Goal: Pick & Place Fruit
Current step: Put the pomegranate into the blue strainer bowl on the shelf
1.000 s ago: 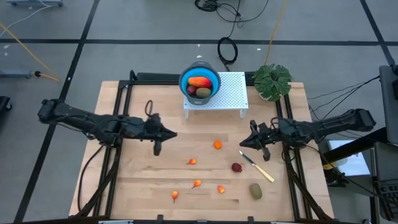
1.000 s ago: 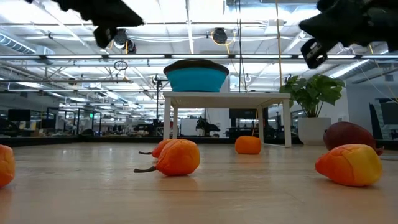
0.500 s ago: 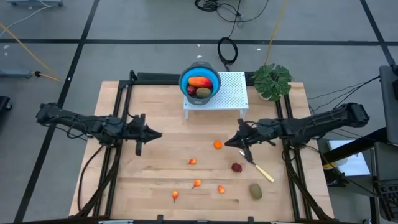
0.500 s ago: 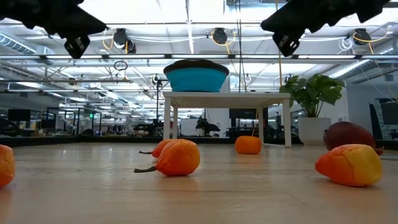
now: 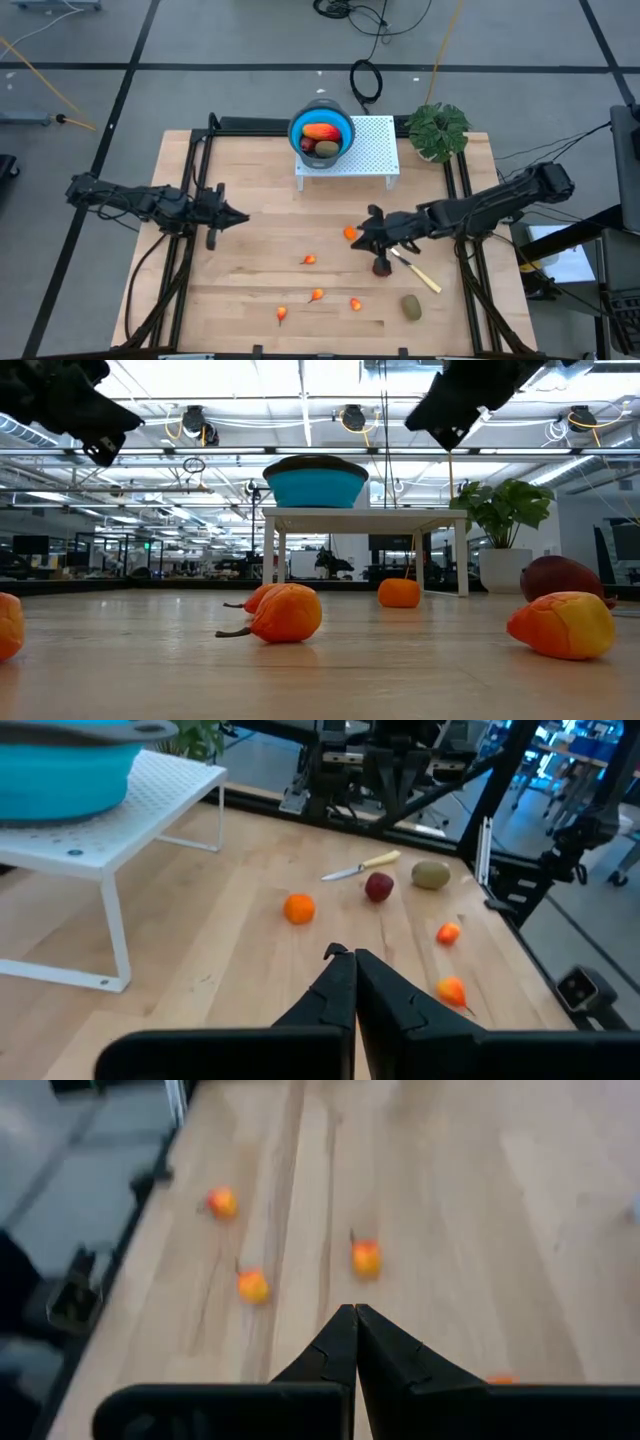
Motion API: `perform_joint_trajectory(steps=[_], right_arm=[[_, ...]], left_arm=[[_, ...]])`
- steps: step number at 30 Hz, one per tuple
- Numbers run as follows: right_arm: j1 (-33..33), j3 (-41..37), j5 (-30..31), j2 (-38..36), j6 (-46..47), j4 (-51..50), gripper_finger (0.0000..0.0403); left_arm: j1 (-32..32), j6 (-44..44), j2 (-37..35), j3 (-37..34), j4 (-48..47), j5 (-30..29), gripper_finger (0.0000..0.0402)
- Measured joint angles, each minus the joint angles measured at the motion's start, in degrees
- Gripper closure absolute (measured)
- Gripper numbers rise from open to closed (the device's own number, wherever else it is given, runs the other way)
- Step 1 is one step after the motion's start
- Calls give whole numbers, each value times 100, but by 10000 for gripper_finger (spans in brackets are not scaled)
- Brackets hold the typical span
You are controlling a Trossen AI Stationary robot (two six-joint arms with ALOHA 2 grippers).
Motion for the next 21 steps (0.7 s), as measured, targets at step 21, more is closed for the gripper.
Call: perform_joint_trajectory(steps=[21], right_arm=[[489,1365,-631,638,339,-3204,400]], left_arm=[[2,342,-329,0,-574,16,396]])
